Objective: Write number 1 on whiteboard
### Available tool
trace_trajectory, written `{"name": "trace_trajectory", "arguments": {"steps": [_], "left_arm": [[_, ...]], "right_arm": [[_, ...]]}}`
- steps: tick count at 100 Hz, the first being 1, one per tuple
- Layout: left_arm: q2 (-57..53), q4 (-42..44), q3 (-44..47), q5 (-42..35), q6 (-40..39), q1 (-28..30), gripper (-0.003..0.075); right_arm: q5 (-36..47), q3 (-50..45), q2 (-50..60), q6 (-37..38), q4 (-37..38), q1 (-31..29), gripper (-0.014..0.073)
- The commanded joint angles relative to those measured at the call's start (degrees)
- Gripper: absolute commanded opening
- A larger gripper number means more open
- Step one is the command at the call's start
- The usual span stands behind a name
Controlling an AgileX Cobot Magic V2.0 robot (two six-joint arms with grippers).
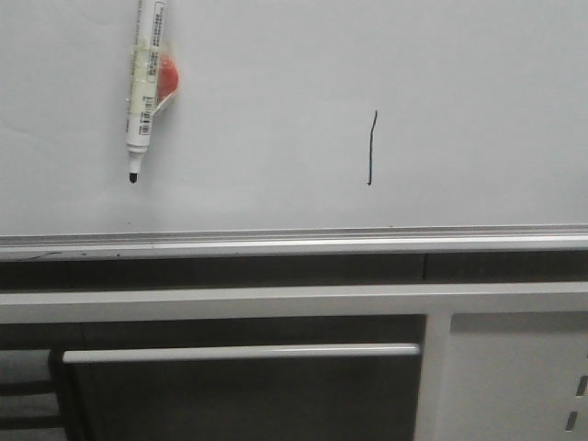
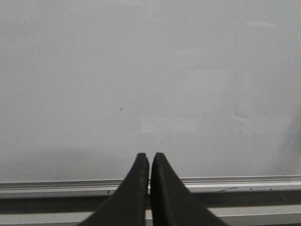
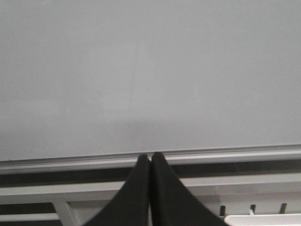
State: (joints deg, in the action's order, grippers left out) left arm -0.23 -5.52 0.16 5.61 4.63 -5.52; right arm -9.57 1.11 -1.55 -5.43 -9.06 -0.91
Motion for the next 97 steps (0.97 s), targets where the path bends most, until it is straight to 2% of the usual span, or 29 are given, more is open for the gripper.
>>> {"name": "trace_trajectory", "arguments": {"steps": [1,7,15,29,97], "left_arm": [[-1.3,-0.5,2.3,-3.7,-0.6,-0.3,-0.002],[-1.3,-0.5,2.3,-3.7,-0.6,-0.3,-0.002],[-1.3,-0.5,2.3,-3.7,-0.6,-0.3,-0.002],[-1.2,-0.5,2.3,-3.7,-0.6,-0.3,-0.002],[-1.2,-0.5,2.3,-3.7,-0.6,-0.3,-0.002]], "right_arm": [[4.7,-1.2,1.7,2.5,3.6,-0.9,-0.0064],[6.5,-3.5,3.2,3.5,4.5,-0.9,-0.0064],[5.0,-3.2,3.1,3.8,6.2,-0.9,-0.0064],[2.9,-3.2,3.1,3.8,6.4,-0.9,-0.0064],[3.1,-3.2,3.1,3.8,6.4,-0.9,-0.0064]]}}
